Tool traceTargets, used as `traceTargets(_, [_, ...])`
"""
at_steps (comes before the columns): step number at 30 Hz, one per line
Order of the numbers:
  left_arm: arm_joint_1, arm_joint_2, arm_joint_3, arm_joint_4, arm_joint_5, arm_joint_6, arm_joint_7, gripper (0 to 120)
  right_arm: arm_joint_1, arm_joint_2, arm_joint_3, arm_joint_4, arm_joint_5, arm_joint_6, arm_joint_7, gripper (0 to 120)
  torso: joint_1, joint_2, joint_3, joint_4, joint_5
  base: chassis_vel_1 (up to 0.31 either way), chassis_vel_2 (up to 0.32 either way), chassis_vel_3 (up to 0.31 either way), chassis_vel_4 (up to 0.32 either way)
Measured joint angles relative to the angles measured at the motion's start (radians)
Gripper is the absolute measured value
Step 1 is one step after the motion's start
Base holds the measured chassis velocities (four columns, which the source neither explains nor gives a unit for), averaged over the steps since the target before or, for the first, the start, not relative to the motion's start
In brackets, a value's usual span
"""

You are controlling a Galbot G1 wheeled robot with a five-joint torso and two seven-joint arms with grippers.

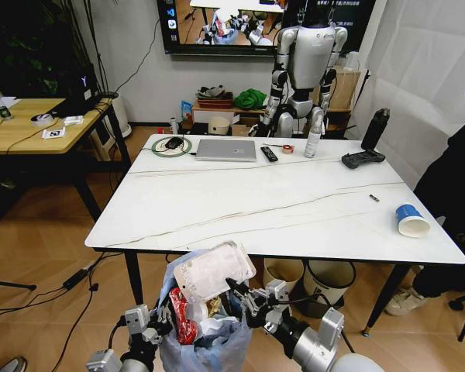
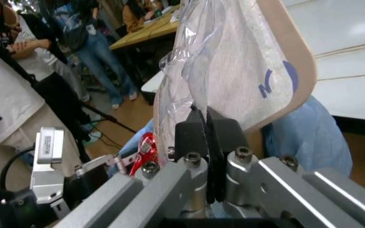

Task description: Pick up the trash bin and place the trash from the table into it.

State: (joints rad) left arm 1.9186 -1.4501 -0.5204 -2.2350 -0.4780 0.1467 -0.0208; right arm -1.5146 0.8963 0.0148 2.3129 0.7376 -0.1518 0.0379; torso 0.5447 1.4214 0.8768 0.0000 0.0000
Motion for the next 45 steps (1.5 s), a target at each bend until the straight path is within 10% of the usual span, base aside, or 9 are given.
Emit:
traceTargets(28, [0.004, -0.007, -0.001, -0.015, -0.001, 0.001, -0.002, 0, 0.027, -0.004, -0.055, -0.045, -0.017, 0.008, 0.002, 0, 0.0, 0.0, 0.0, -0.0001, 0.0, 0.0, 0.0, 0.0, 0.0])
traceTargets(45, [0.006, -0.005, -0.003, -0.015, -0.001, 0.002, -0.002, 0, 0.01, -0.022, -0.051, -0.035, -0.022, 0.009, 0.012, 59, 0.0, 0.0, 0.0, 0.0, 0.0, 0.0, 0.0, 0.0, 0.0])
